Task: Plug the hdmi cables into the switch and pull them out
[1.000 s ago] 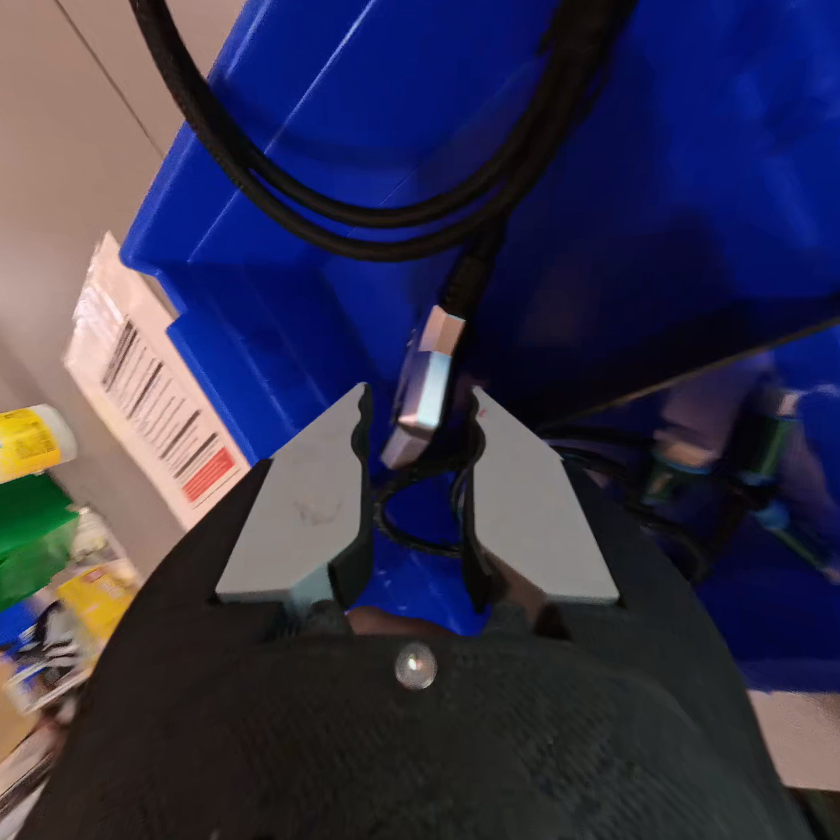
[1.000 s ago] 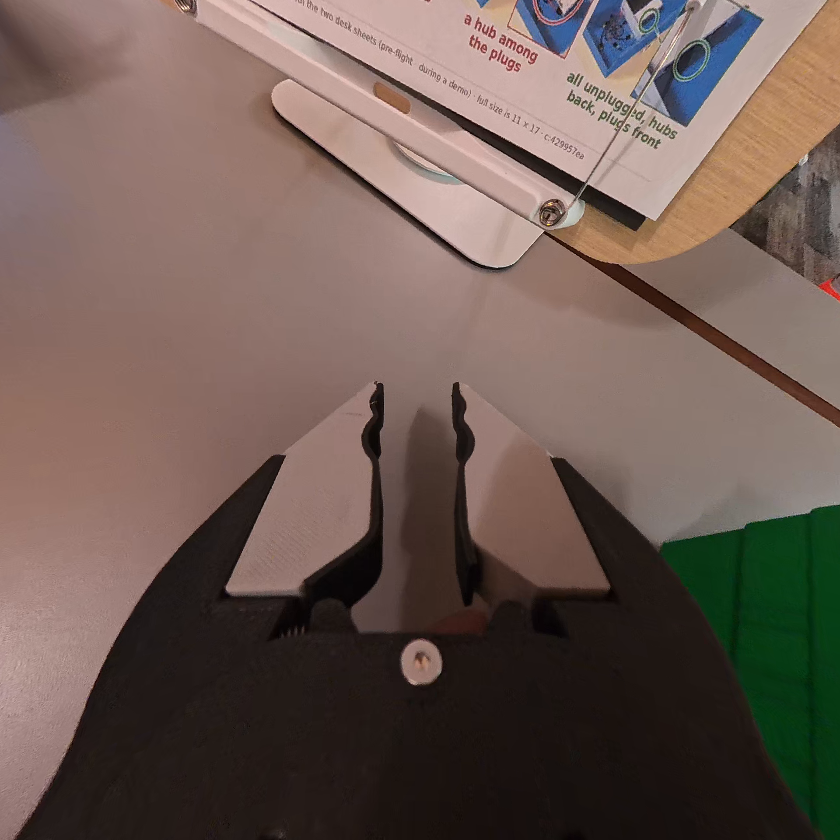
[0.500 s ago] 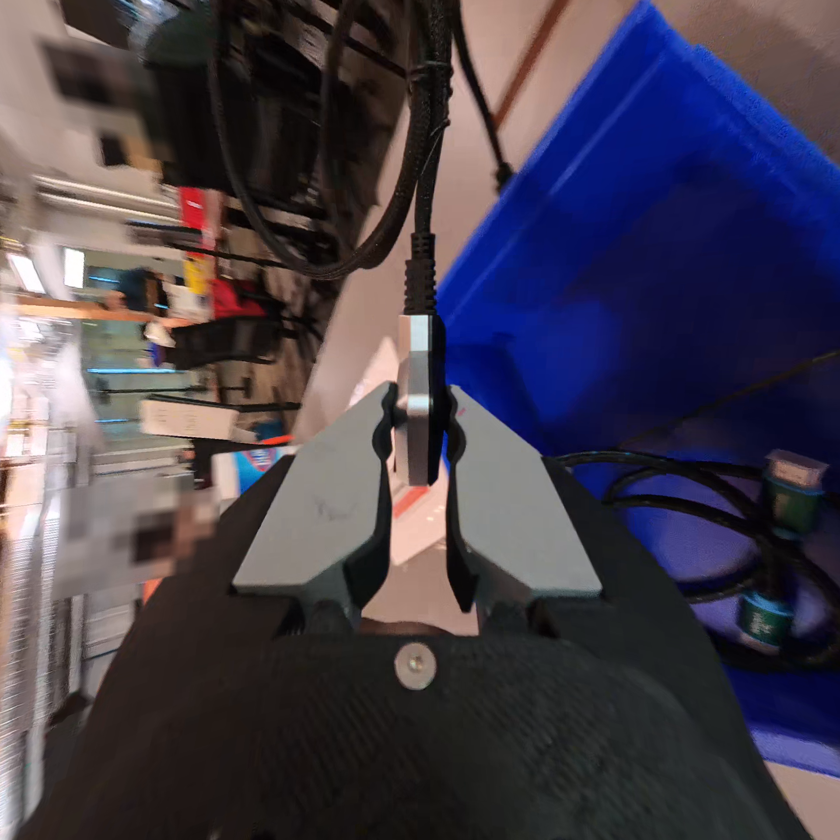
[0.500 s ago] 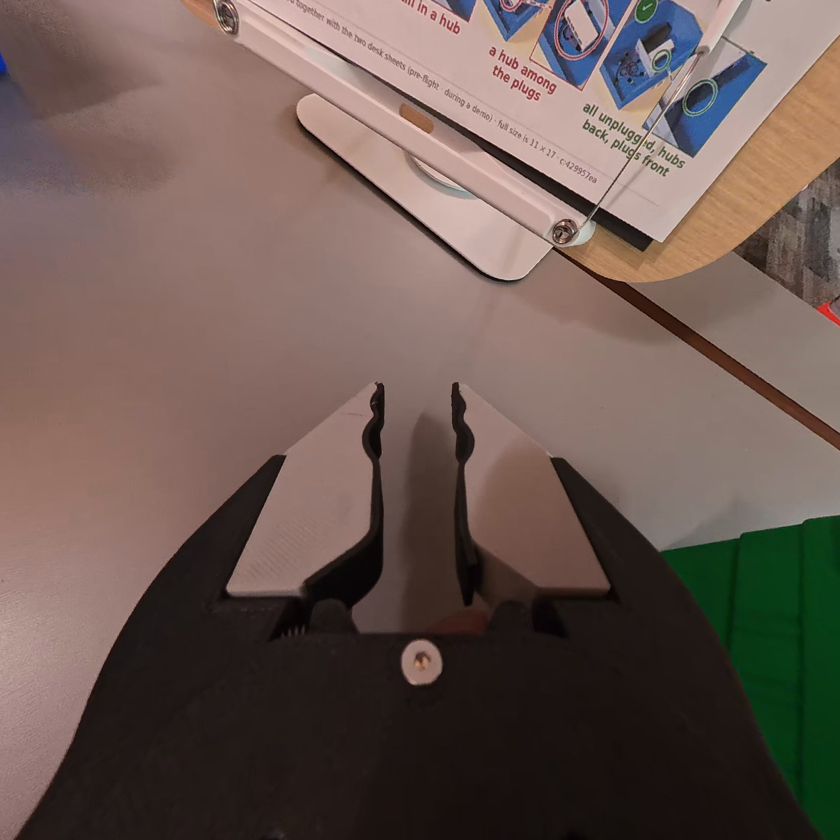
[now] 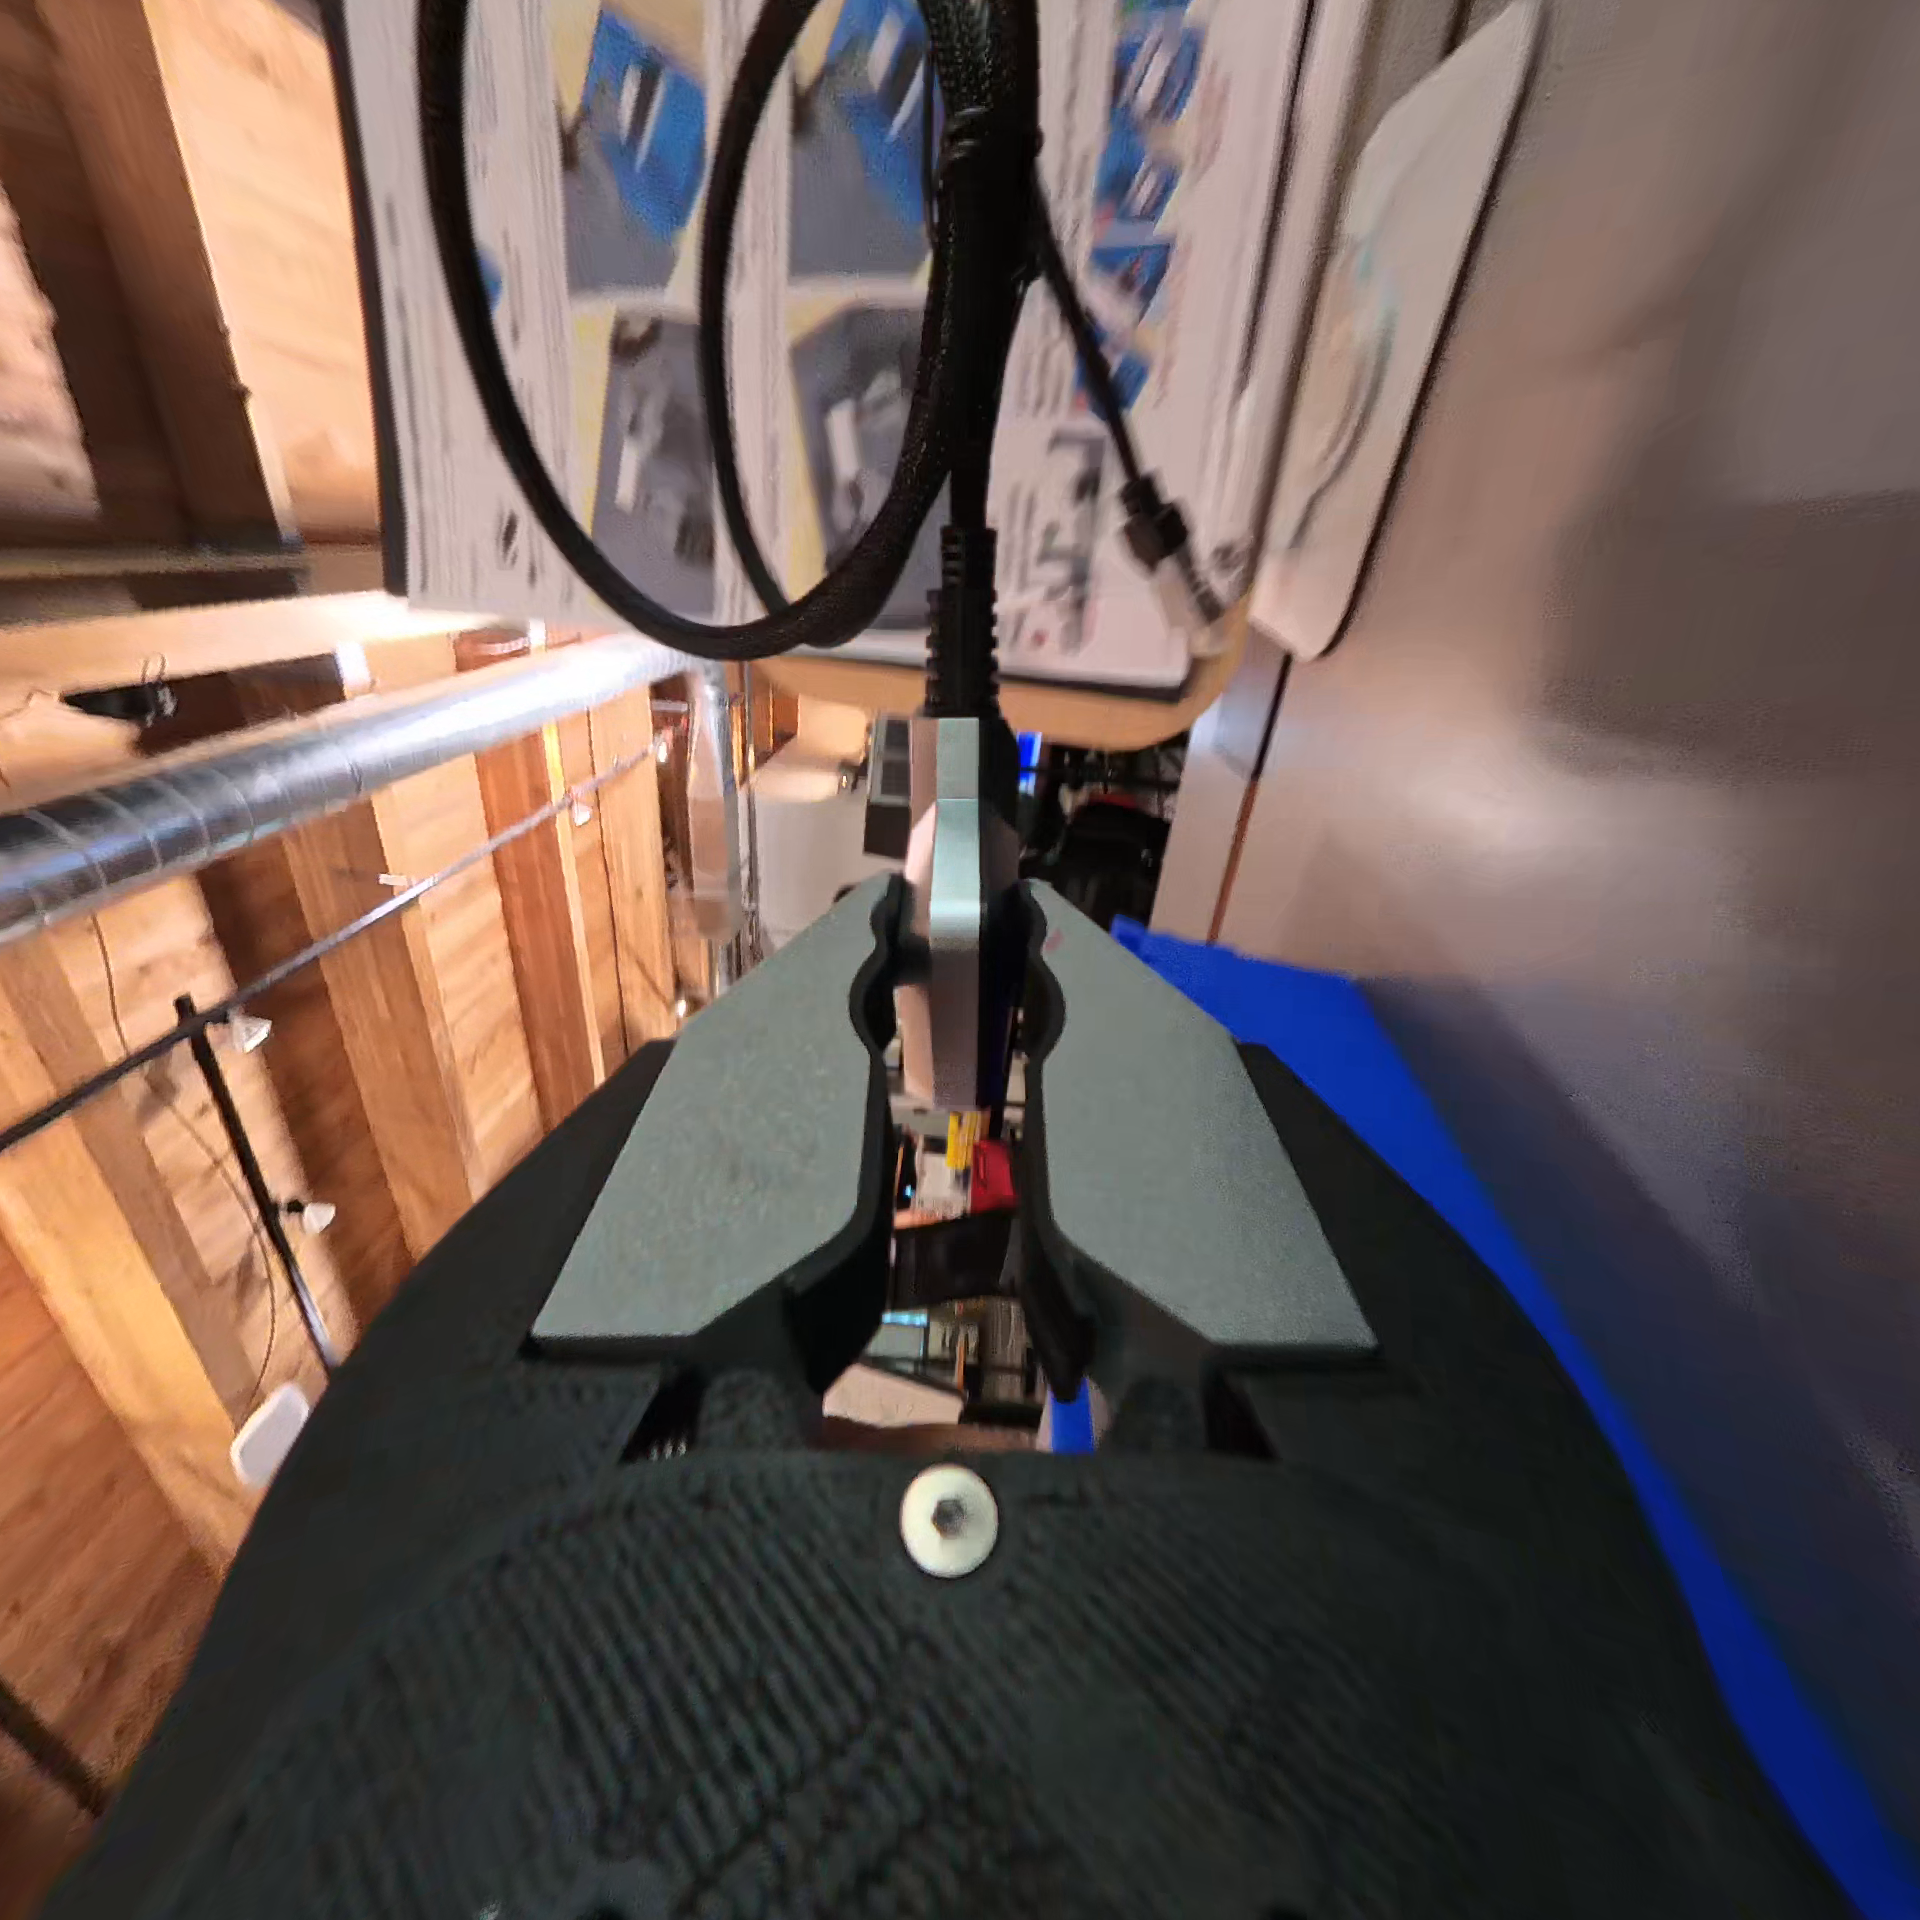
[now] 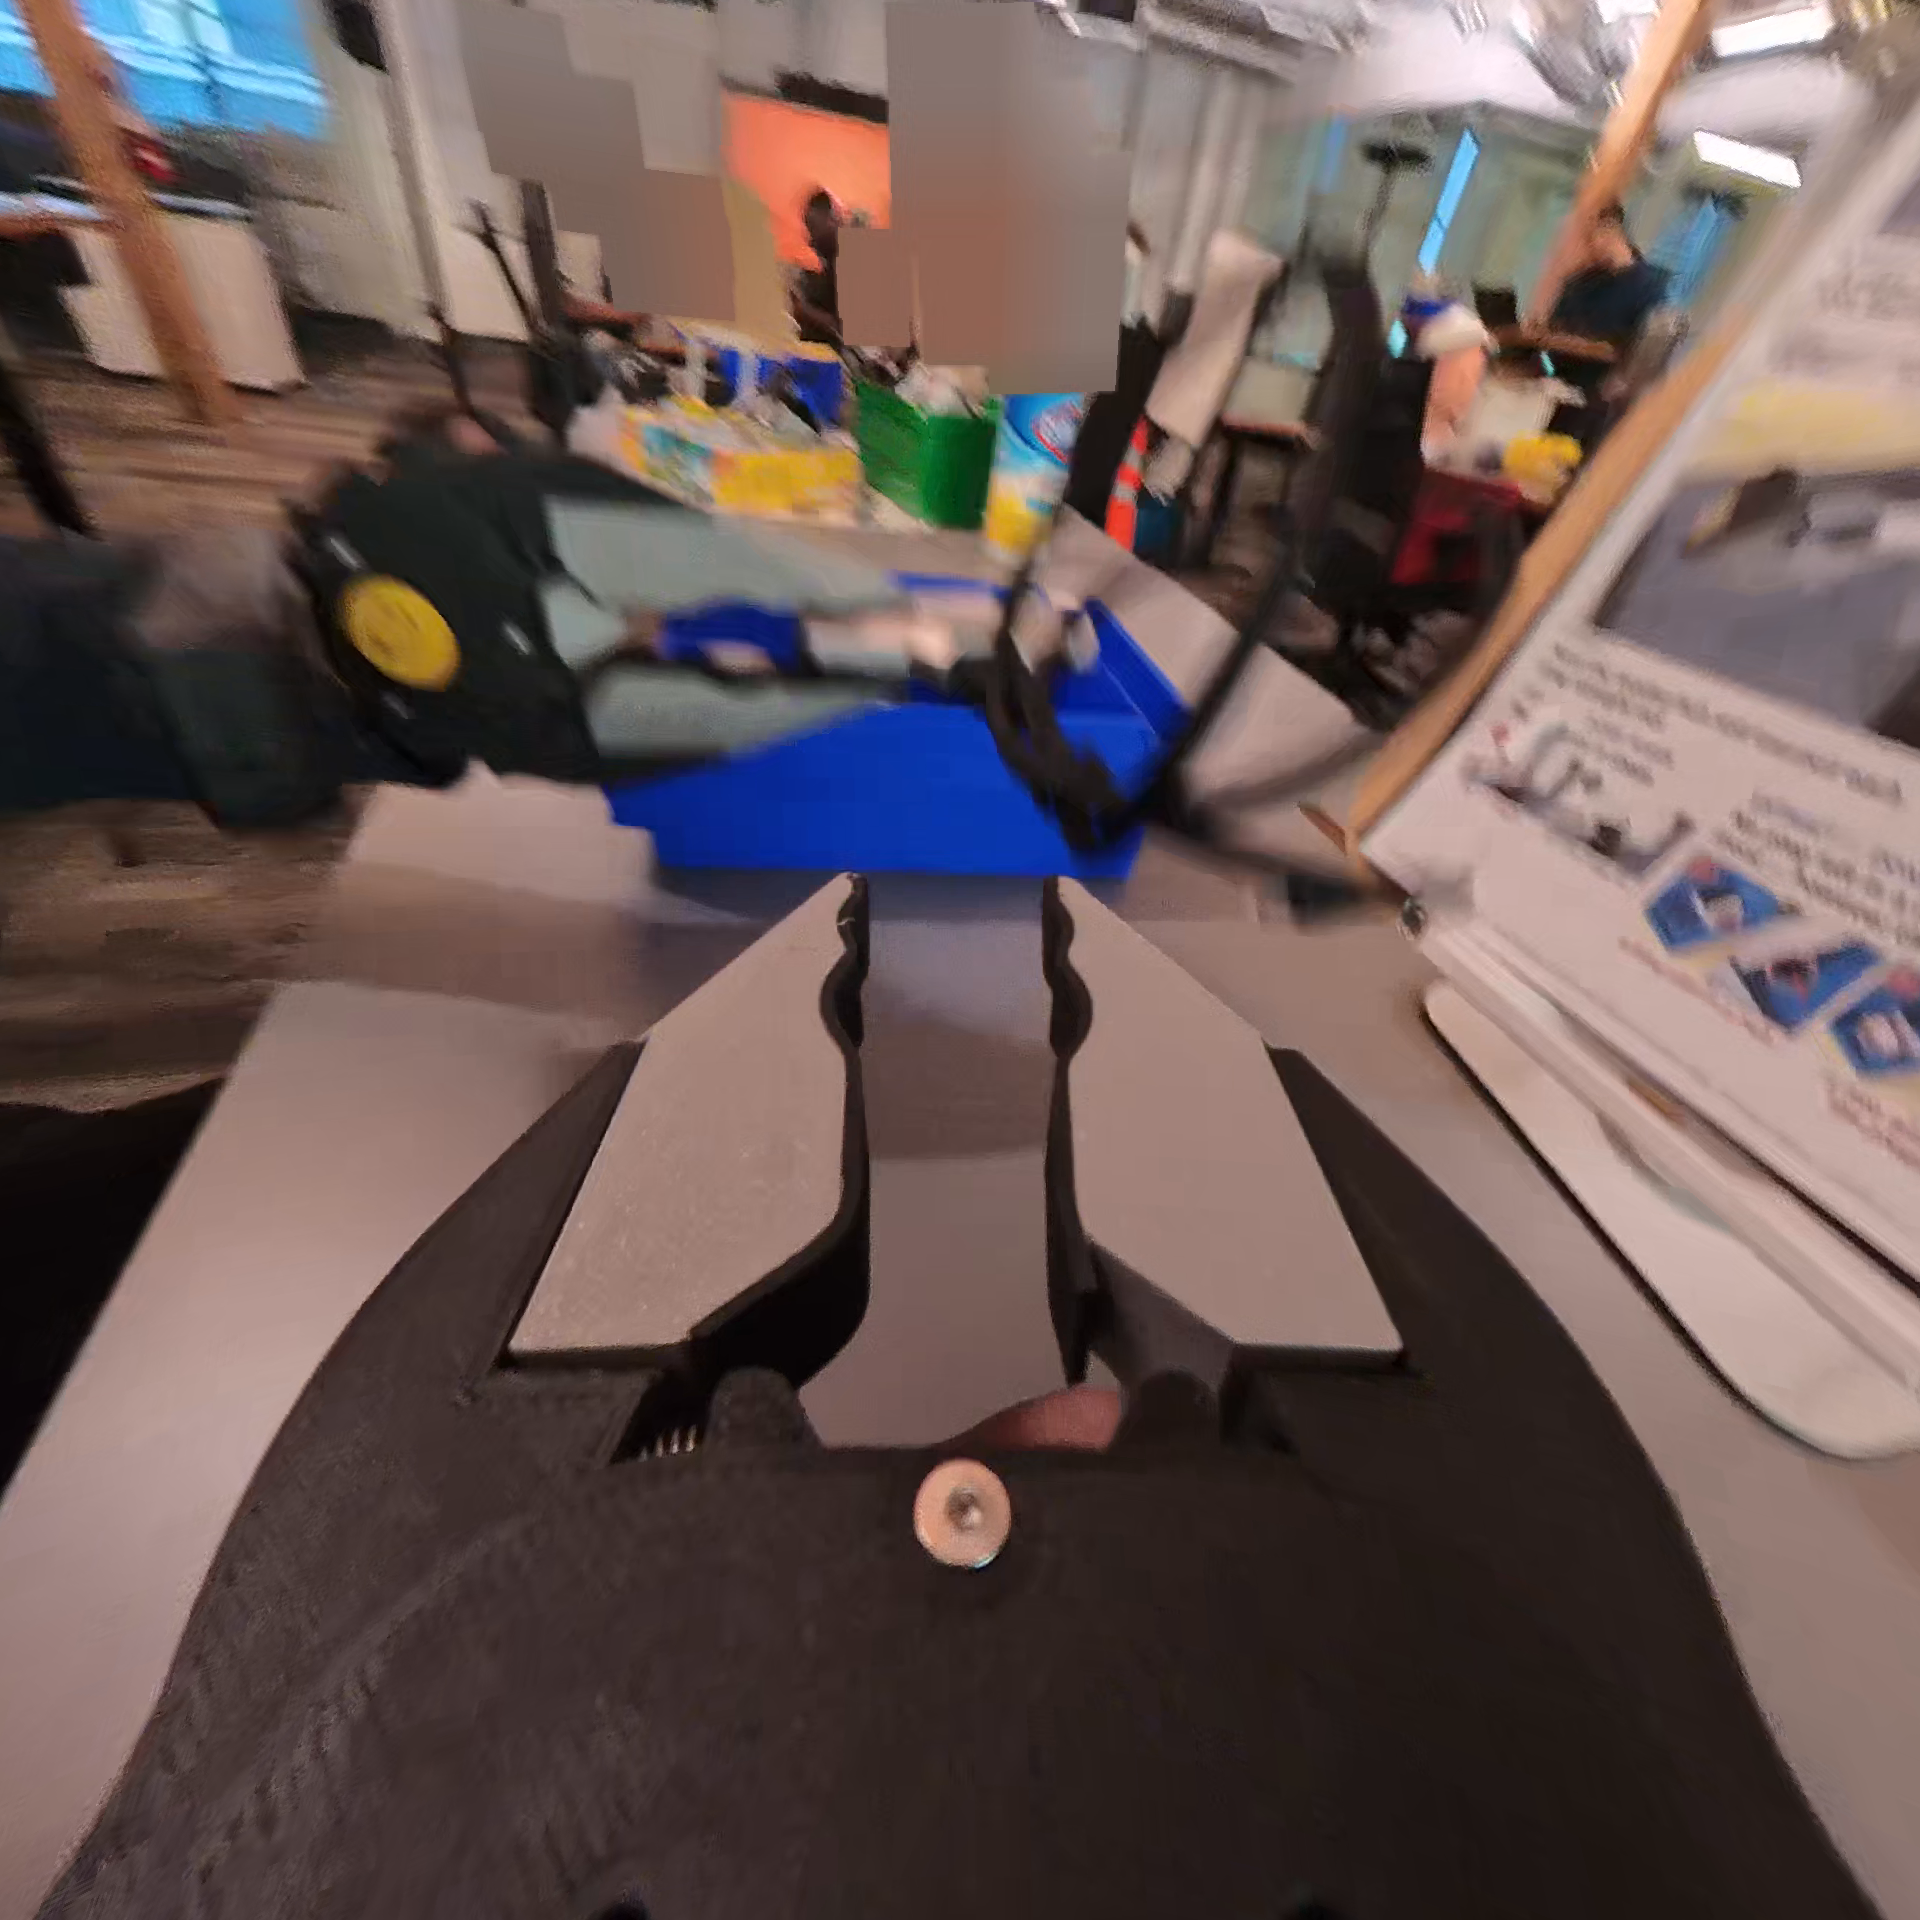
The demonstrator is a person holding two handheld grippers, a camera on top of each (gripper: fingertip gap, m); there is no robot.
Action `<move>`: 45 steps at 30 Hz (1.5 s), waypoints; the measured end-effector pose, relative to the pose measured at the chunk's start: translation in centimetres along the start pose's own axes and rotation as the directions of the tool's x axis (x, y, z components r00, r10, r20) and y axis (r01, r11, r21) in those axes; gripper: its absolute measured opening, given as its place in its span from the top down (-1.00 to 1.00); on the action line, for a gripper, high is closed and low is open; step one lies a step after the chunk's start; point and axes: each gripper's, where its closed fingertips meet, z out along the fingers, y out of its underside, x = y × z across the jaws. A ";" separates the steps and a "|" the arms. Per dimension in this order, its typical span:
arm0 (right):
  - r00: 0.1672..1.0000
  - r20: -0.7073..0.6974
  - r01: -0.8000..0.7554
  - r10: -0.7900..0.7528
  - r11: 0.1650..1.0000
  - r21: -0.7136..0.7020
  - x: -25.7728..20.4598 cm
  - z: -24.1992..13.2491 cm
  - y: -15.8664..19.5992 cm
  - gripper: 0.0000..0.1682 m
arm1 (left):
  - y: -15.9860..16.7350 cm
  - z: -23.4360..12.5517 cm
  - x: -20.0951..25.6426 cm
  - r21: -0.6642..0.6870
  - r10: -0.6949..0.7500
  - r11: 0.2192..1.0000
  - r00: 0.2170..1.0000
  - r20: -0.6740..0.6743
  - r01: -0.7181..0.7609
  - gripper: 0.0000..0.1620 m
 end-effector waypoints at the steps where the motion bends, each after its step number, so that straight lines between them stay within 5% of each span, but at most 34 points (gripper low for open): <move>1: 0.999 0.042 0.007 -0.009 0.999 0.041 -0.8 -0.7 -1.2 0.65 | -1.4 -0.1 1.2 0.022 0.007 1.000 1.000 -0.013 -0.007 0.77; 4: 0.984 0.176 -0.067 0.037 0.984 0.166 -2.5 -3.2 -4.3 0.67 | -4.5 0.0 5.5 0.077 0.031 0.997 0.997 -0.070 -0.025 0.78; 8: 0.980 0.167 -0.143 0.105 0.961 0.235 -1.2 -4.2 -4.9 0.74 | -6.9 0.4 10.3 0.118 0.162 0.981 0.985 -0.059 -0.154 0.77; 20: 0.973 -0.013 -0.228 0.232 0.942 -0.248 0.9 2.1 6.3 0.47 | -7.2 0.0 13.1 0.136 0.216 0.970 0.973 -0.080 -0.204 0.76; 27: 0.996 0.002 -0.078 0.089 0.882 -0.464 -0.8 4.1 11.7 0.71 | -6.9 0.0 12.7 0.144 0.191 0.973 0.979 -0.071 -0.179 0.74; 32: 0.990 -0.056 0.086 -0.128 0.872 -0.481 -0.1 4.4 11.9 0.90 | -6.9 -0.1 12.3 0.154 0.178 0.974 0.983 -0.055 -0.167 0.74; 39: 0.946 -0.094 0.225 -0.309 0.840 -0.494 -0.2 5.1 11.3 0.41 | -5.9 0.4 12.7 0.121 0.108 0.988 0.985 -0.131 -0.092 0.75; 42: 0.920 -0.089 0.266 -0.383 0.773 -0.576 0.2 5.2 12.8 0.38 | -6.1 0.2 12.7 0.135 0.102 0.987 0.985 -0.137 -0.083 0.74; 45: 0.786 -0.134 0.380 -0.604 0.642 -0.666 2.0 5.2 13.4 0.60 | -7.2 -0.3 12.1 0.171 0.115 0.980 0.989 -0.094 -0.098 0.74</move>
